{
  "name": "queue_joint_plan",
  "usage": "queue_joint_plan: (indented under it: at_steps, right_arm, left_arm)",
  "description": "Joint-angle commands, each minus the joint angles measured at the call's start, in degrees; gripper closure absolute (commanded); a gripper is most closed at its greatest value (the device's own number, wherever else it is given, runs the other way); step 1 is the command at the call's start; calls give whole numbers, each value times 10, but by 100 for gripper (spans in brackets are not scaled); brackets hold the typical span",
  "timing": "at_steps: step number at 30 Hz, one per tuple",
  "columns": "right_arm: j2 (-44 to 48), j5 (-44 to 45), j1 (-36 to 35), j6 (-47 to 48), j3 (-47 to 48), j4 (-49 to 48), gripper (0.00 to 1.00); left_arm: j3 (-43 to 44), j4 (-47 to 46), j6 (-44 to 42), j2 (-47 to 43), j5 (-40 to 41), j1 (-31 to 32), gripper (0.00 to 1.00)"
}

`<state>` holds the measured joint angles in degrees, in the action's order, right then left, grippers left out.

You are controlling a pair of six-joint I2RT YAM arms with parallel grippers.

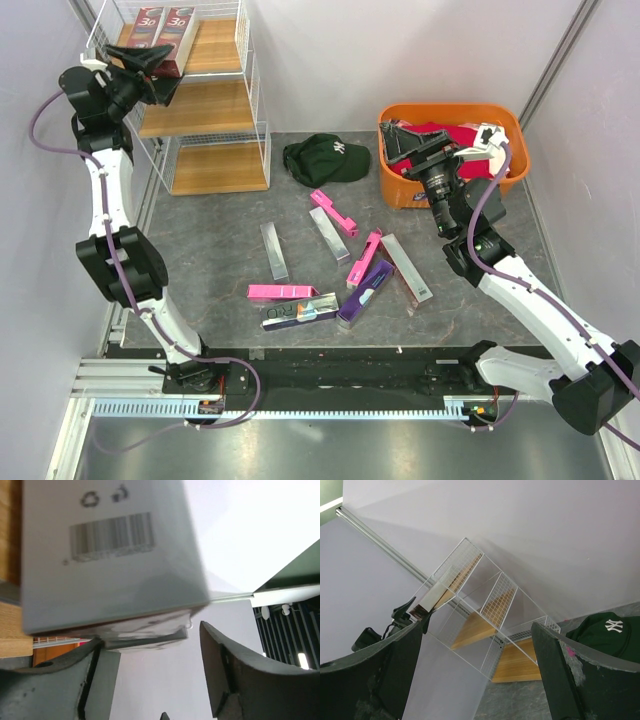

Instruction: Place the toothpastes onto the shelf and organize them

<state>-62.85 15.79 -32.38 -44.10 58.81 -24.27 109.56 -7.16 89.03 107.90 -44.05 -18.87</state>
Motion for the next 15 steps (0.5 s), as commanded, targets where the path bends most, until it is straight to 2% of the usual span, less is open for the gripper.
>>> queue_joint_plan:
  at_steps: [1,6,15]
  right_arm:
    - [13,6,0,5,-3,-2,2]
    - [12,5,1,3,-4,1,2]
    - [11,-1,1,0,-4,5,2]
  left_arm:
    - [18,-14,-33,-21,-2,5,11]
    - [-32,-4,-90,-71,-18,9,0]
    - [-186,9,-181,-217,-27,12,0]
